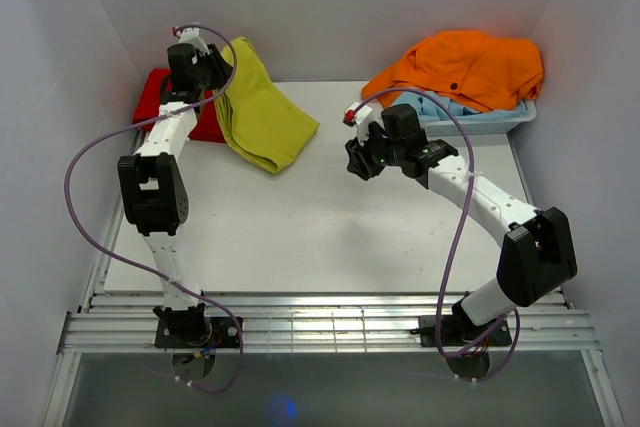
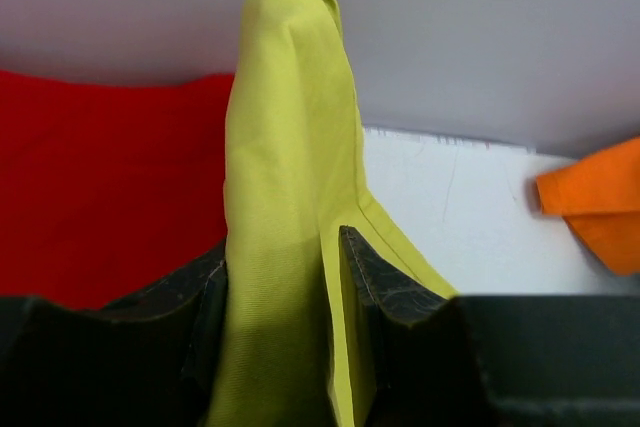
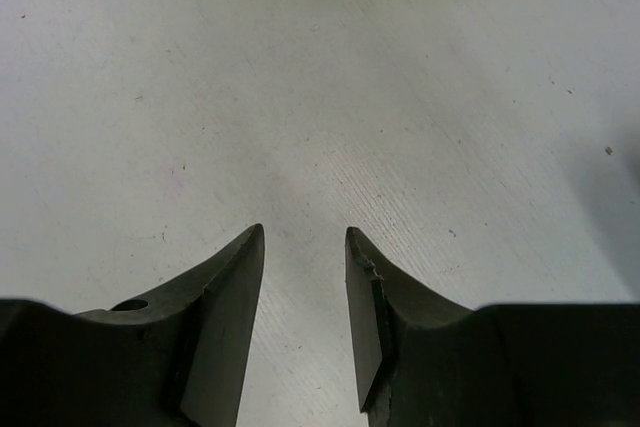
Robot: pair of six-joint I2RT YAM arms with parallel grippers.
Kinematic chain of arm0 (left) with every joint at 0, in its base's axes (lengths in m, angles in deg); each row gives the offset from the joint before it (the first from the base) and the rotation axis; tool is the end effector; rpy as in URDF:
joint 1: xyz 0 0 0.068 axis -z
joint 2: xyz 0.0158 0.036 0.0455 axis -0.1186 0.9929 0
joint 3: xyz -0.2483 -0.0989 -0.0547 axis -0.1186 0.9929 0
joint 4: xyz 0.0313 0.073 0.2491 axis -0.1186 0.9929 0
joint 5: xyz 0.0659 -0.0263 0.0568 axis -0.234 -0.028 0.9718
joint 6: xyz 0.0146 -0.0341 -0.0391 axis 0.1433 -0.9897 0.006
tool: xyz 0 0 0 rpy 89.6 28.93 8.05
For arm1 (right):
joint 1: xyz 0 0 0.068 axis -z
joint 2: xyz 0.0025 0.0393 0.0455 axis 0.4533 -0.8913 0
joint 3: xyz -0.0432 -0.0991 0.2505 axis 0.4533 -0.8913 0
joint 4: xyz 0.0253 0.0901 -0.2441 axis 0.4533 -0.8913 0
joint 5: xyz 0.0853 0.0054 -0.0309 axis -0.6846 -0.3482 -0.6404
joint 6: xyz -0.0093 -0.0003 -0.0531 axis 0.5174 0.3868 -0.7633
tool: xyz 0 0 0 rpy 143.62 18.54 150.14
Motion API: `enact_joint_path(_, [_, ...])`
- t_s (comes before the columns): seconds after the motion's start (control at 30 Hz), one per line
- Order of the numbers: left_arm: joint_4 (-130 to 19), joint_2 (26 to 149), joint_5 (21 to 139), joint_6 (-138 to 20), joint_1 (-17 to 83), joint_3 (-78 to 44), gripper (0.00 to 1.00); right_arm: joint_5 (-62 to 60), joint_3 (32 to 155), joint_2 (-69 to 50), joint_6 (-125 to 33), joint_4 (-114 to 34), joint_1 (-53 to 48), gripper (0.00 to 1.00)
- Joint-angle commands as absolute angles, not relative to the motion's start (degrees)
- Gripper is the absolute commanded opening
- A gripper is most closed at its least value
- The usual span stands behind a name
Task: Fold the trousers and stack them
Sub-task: Neatly place the folded trousers to the corner
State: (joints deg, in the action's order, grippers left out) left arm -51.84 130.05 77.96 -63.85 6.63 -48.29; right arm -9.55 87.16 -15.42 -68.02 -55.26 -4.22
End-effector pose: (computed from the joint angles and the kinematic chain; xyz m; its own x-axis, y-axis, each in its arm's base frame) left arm 0.5011 -0.0050 0.3123 -0.3179 -0.2786 -0.9062 0.0866 0.9433 -0.3204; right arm 0.2926 0.1886 0.3008 -0.2787 -0.4605 -0.8428 -0.7922 0.6063 -0.0693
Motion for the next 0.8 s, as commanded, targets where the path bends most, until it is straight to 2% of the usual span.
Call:
enact_joint_path(0.0, [-49.3, 128.6, 73.9, -67.3, 6.9, -44.0, 0.00, -11.0, 87.4, -15.3, -68.4, -54.3, -4.1, 0.44])
enact_joint_path(0.2, [-52.4, 125.3, 70.3, -74.4, -2.1, -30.9, 0.00, -15.1, 87.8, -17.6, -68.3, -55.3, -4.1, 0.45])
enact_joint_path(0.33, [-51.5, 127.3, 66.6, -74.8, -6.0, -31.0, 0.00, -18.6, 91.8, -22.8, -66.4, -56.3, -4.1, 0.43])
enact_joint_path(0.47, [-44.9, 131.4, 60.1, -72.0, -8.6, -37.7, 0.01, -19.6, 94.9, -25.5, -66.0, -57.3, -4.1, 0.43])
enact_joint_path(0.5, [-42.5, 132.6, 58.8, -71.3, -8.9, -38.6, 0.20, -19.4, 95.2, -25.8, -66.0, -57.3, -4.1, 0.43])
enact_joint_path(0.57, [-41.5, 133.1, 55.4, -70.0, -10.0, -39.3, 0.37, -19.4, 95.7, -26.2, -66.1, -57.4, -4.1, 0.43])
enact_joint_path(0.63, [-41.5, 133.0, 52.9, -69.9, -10.6, -38.9, 0.50, -19.7, 95.8, -26.2, -66.1, -57.4, -4.1, 0.44])
enact_joint_path(0.77, [-42.4, 132.5, 50.9, -70.3, -11.7, -38.3, 0.66, -19.9, 95.3, -25.9, -66.1, -57.8, -4.1, 0.43])
